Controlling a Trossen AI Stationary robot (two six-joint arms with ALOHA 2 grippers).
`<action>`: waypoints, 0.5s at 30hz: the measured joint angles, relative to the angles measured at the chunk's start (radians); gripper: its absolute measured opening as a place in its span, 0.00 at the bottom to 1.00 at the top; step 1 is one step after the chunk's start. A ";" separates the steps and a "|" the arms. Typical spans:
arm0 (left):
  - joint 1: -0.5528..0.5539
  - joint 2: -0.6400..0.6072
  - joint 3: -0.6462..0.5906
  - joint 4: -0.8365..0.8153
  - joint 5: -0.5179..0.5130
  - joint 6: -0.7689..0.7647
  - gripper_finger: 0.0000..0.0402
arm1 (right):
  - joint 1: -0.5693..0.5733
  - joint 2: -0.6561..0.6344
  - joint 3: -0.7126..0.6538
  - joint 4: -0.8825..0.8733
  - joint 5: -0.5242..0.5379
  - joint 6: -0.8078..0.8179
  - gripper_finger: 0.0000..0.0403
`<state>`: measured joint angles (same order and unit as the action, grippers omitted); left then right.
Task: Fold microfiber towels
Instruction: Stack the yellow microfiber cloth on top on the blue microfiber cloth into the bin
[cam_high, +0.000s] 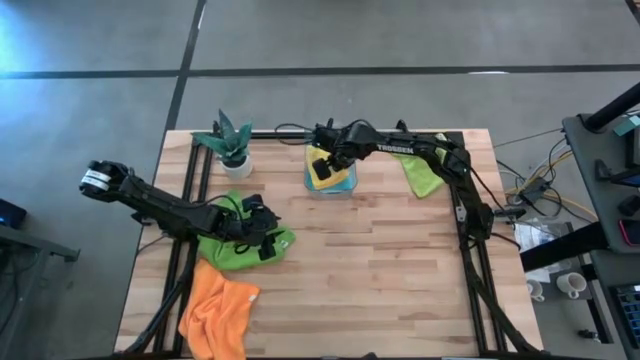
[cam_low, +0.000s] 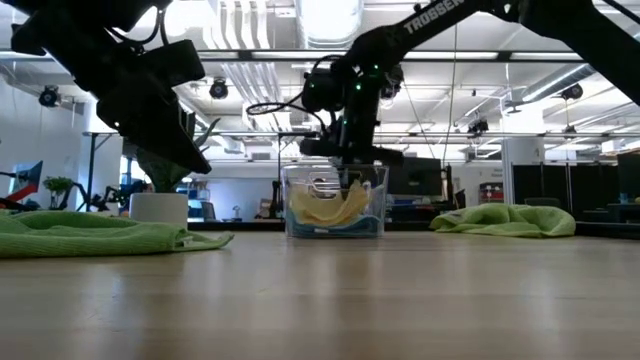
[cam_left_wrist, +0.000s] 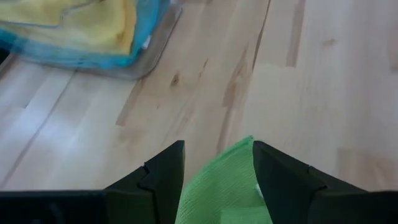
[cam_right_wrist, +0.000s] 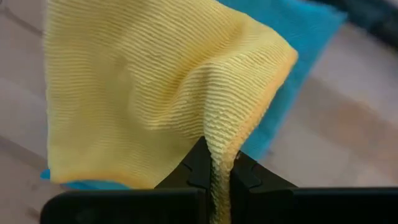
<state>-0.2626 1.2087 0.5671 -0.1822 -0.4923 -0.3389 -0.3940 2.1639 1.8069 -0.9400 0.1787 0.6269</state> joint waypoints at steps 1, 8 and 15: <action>0.000 0.000 0.000 0.007 0.007 0.002 0.44 | 0.003 0.000 -0.017 0.029 -0.003 0.019 0.03; 0.000 0.000 -0.009 0.008 0.069 0.004 0.44 | 0.005 0.000 -0.033 -0.040 0.004 0.081 0.03; 0.001 0.000 -0.014 0.008 0.134 0.003 0.44 | 0.010 -0.002 0.035 -0.132 0.007 0.077 0.17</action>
<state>-0.2621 1.2083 0.5529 -0.1744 -0.3587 -0.3360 -0.3843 2.1620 1.8417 -1.0716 0.1859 0.7041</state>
